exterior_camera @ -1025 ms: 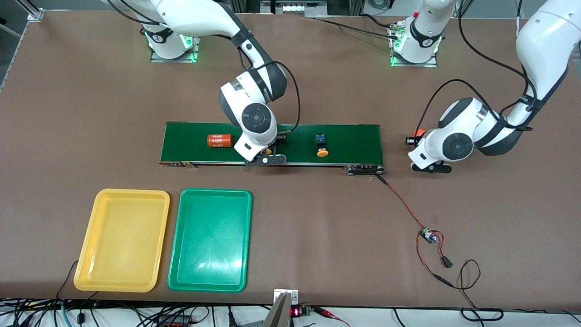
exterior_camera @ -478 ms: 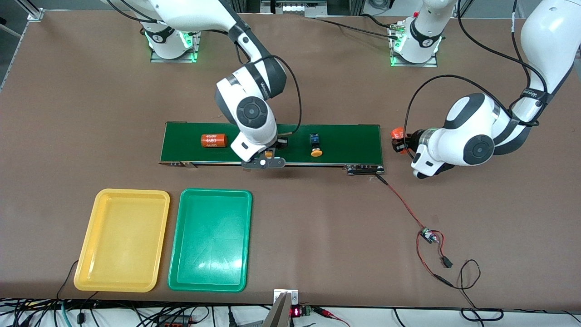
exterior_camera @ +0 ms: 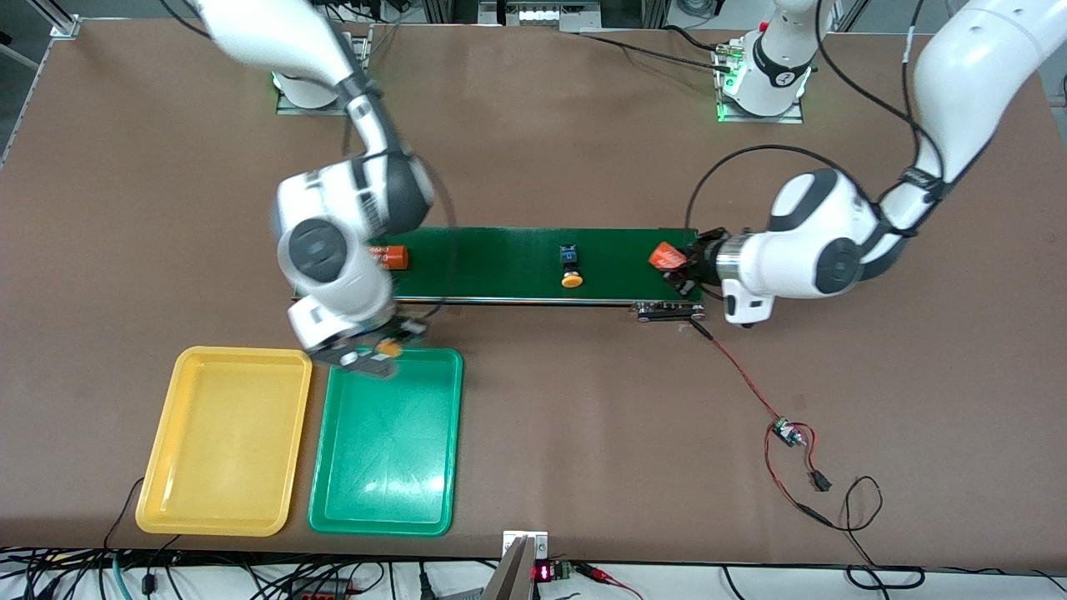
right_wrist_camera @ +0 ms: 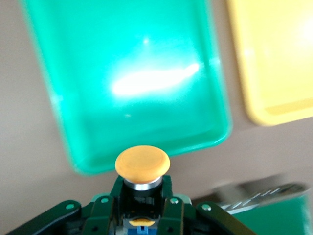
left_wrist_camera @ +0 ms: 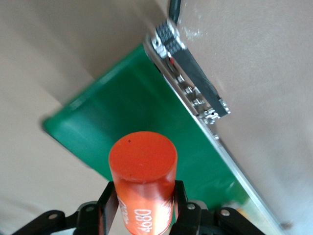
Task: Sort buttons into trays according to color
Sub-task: 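Drop the yellow button into the yellow tray while the left gripper places cylinder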
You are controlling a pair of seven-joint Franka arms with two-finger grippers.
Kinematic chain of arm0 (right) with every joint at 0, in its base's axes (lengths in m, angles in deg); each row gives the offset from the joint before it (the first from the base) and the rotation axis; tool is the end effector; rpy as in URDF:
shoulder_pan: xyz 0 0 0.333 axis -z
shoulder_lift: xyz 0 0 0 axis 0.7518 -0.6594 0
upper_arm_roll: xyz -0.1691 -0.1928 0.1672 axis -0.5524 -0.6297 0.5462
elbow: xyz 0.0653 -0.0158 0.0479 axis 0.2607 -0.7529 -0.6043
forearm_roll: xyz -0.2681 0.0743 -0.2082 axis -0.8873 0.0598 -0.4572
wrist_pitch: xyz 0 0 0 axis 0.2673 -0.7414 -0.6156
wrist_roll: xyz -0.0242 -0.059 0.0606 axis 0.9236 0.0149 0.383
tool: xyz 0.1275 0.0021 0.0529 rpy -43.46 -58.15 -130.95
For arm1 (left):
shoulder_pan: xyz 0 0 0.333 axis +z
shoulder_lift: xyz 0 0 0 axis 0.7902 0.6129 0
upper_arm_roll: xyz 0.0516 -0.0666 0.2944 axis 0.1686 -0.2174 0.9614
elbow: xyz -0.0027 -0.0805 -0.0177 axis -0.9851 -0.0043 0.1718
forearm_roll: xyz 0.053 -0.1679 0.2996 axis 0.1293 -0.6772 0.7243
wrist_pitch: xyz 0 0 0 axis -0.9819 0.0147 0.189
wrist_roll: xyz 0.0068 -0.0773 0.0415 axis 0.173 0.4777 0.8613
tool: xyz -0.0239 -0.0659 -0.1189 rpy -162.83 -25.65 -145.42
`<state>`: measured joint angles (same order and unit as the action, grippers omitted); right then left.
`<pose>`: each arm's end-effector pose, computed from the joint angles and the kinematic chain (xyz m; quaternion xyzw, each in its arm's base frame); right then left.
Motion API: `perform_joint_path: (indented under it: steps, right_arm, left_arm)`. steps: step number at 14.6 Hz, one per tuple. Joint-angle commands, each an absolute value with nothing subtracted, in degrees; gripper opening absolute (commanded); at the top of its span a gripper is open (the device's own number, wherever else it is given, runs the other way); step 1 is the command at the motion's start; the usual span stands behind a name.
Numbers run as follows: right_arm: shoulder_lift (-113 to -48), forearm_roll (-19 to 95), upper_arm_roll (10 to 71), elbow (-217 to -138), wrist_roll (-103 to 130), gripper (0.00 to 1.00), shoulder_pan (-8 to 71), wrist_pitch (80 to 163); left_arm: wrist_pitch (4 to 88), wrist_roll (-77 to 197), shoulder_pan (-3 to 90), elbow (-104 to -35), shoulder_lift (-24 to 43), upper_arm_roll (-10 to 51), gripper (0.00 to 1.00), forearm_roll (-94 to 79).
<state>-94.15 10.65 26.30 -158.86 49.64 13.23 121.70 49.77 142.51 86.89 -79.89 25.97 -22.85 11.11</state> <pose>0.6288 0.2350 0.3185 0.9902 -0.1371 0.0089 0.0266 0.5146 -0.2149 0.2654 0.8357 0.4855 -0.2463 0.0727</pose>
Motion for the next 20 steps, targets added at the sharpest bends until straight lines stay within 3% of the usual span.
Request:
perform_joint_path:
  steps: [1, 4, 5, 6, 7, 10, 14, 15, 16, 17, 20]
  right_arm:
    - [-96.3, 10.1, 26.8, -156.8, 42.7, 0.00, 21.2, 121.8]
    - [-100.3, 10.0, 26.7, -154.2, 32.3, 0.00, 28.1, 123.0]
    - [-101.5, 9.2, 26.7, -153.9, 29.8, 0.00, 30.0, 124.6]
    - [-102.7, 7.7, 26.8, -153.9, 28.7, 0.00, 31.6, 126.2]
    - [-103.7, 7.2, 26.8, -153.9, 28.2, 0.00, 33.0, 127.7]
    - [-106.5, 7.0, 26.8, -153.9, 24.4, 0.00, 36.1, 130.9]
    - [-110.1, 7.4, 27.2, -154.1, 14.9, 0.01, 40.1, 137.9]
    - [-110.0, 7.3, 27.2, -154.1, 14.8, 0.08, 40.1, 137.9]
    - [-110.0, 7.4, 27.2, -154.1, 14.9, 0.42, 40.0, 137.9]
    - [-109.8, 7.8, 27.2, -154.1, 14.9, 0.99, 40.0, 137.9]
    - [-107.3, 9.7, 27.3, -154.2, 15.1, 1.00, 38.5, 136.2]
  left_arm:
    - [52.0, 151.9, 84.5, -79.0, 27.1, -20.2, 0.19, 9.5]
    - [54.5, 158.5, 84.4, -79.5, 28.9, -20.2, 0.21, 9.5]
    - [55.0, 160.2, 84.3, -79.5, 29.1, -20.2, 0.31, 9.5]
    - [54.9, 161.1, 84.3, -79.5, 29.1, -20.1, 0.71, 9.5]
    - [54.4, 161.0, 83.8, -79.4, 28.8, -20.1, 1.00, 9.6]
    - [52.0, 160.7, 83.9, -77.5, 27.5, -20.2, 1.00, 10.3]
    - [35.2, 158.6, 83.5, -68.4, 27.3, -20.2, 1.00, 16.2]
    - [32.5, 156.4, 83.6, -67.6, 27.3, -20.2, 1.00, 19.3]
    - [30.4, 153.8, 84.1, -67.4, 27.3, -20.2, 1.00, 21.6]
    - [29.2, 150.9, 84.5, -67.4, 27.3, -20.1, 1.00, 23.6]
    - [22.3, 130.2, 87.5, -67.7, 27.6, -18.8, 1.00, 29.1]
